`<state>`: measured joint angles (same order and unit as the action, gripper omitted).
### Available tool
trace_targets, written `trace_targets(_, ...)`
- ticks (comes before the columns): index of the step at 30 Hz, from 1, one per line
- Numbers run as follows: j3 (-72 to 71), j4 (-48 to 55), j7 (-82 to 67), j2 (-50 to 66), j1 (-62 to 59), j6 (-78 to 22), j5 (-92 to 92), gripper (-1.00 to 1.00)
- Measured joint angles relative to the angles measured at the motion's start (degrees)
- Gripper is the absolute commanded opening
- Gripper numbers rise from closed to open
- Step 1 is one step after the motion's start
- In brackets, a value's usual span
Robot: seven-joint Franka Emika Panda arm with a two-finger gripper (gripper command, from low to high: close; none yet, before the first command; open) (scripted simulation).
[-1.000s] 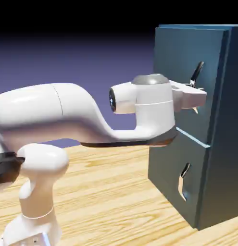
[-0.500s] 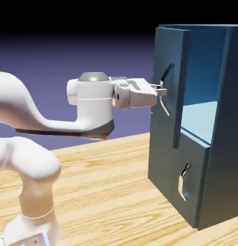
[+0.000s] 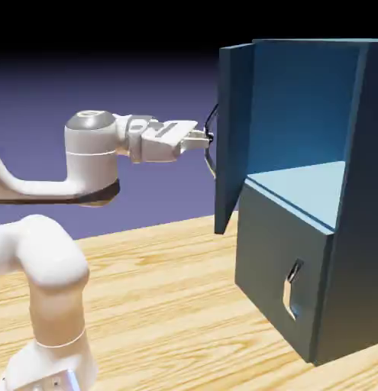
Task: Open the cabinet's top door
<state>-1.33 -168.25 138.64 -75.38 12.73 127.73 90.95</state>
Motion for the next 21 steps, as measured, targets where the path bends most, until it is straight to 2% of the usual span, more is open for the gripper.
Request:
trace_targets(11,-22.8,4.5,0.3,4.1,0.5,-19.9,-22.6,-1.00)
trace_targets(21,-43.6,19.0,3.4,15.8,-9.1,-40.1,-39.1,-1.00)
